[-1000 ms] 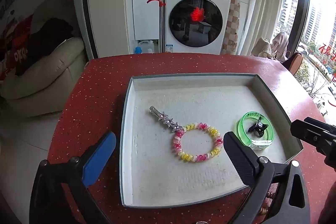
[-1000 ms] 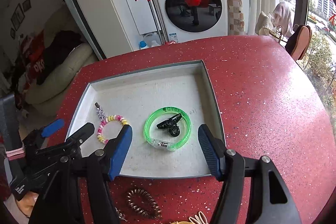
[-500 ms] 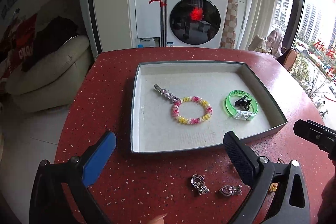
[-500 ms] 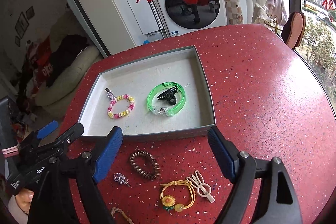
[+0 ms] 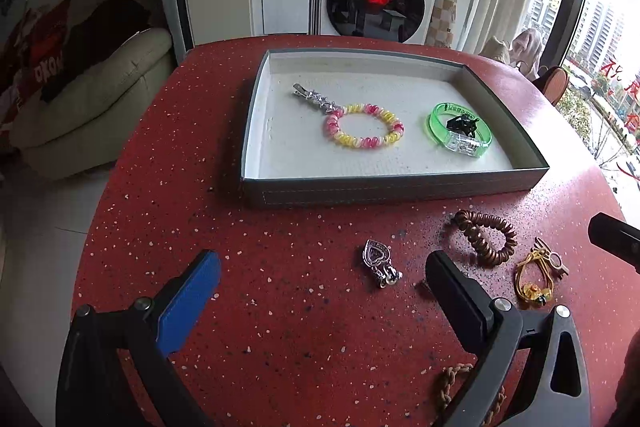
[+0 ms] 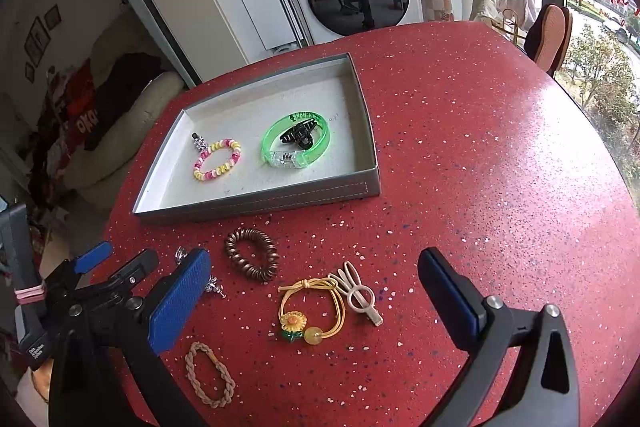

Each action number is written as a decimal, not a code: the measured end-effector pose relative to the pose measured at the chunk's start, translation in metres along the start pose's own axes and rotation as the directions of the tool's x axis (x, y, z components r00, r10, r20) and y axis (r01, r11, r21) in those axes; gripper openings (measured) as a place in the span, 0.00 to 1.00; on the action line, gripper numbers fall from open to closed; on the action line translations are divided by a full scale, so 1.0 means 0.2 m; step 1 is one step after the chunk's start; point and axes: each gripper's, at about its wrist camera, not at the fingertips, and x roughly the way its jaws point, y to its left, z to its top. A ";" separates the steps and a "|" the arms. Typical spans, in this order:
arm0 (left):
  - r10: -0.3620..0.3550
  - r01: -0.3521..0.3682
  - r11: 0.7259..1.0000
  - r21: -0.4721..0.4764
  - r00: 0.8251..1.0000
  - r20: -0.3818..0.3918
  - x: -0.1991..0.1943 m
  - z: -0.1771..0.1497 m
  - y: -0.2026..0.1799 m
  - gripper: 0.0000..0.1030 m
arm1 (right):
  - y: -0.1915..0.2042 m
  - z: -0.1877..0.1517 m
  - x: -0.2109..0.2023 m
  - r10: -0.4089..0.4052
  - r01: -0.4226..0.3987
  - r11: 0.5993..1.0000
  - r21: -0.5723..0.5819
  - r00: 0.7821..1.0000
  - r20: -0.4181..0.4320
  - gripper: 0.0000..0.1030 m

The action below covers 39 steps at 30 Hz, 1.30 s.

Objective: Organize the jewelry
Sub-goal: 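Withdraw both tools from the tray back toward the remaining jewelry, then grasp the silver heart pendant with the left tool while the right tool grasps the white bunny-ear clip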

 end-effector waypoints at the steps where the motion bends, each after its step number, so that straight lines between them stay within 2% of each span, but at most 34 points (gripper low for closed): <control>1: -0.007 0.007 1.000 -0.009 1.000 -0.013 0.01 -0.02 0.00 1.00 | -0.01 -0.02 0.01 -0.002 0.002 1.000 0.001 1.000 -0.008 1.00; 3: -0.027 0.027 0.999 -0.020 0.999 -0.037 0.03 -0.04 0.00 1.00 | -0.02 -0.06 0.02 -0.014 0.014 1.000 -0.001 1.000 -0.025 1.00; 7: -0.021 0.019 0.999 -0.035 0.998 -0.064 0.06 -0.08 0.00 1.00 | -0.05 -0.13 0.04 -0.040 0.039 0.999 -0.015 0.998 -0.052 1.00; 16: -0.001 -0.005 0.997 -0.071 0.996 -0.093 0.10 -0.07 0.01 1.00 | -0.16 -0.21 0.04 -0.138 0.134 0.989 -0.056 0.989 -0.061 1.00; 21: 0.004 -0.009 0.999 -0.050 0.996 -0.093 0.11 -0.07 -0.03 1.00 | -0.21 -0.23 0.04 -0.171 0.166 0.983 -0.081 0.983 -0.064 1.00; 26: 0.019 -0.022 0.999 -0.031 0.995 -0.096 0.13 -0.05 -0.05 1.00 | -0.17 -0.24 0.06 -0.202 0.191 0.968 -0.164 0.978 -0.057 0.90; 28: 0.018 -0.021 0.999 -0.030 0.995 -0.095 0.14 -0.05 -0.06 1.00 | -0.15 -0.24 0.08 -0.219 0.205 0.959 -0.198 0.974 -0.052 0.76; 29: 0.020 -0.022 0.999 -0.029 0.995 -0.093 0.14 -0.05 -0.06 1.00 | -0.14 -0.24 0.09 -0.225 0.209 0.955 -0.208 0.973 -0.054 0.73; 39: 0.030 -0.030 1.000 0.001 0.996 -0.082 0.16 -0.02 -0.09 0.98 | -0.06 -0.20 0.14 -0.198 0.180 0.948 -0.262 0.979 -0.044 0.60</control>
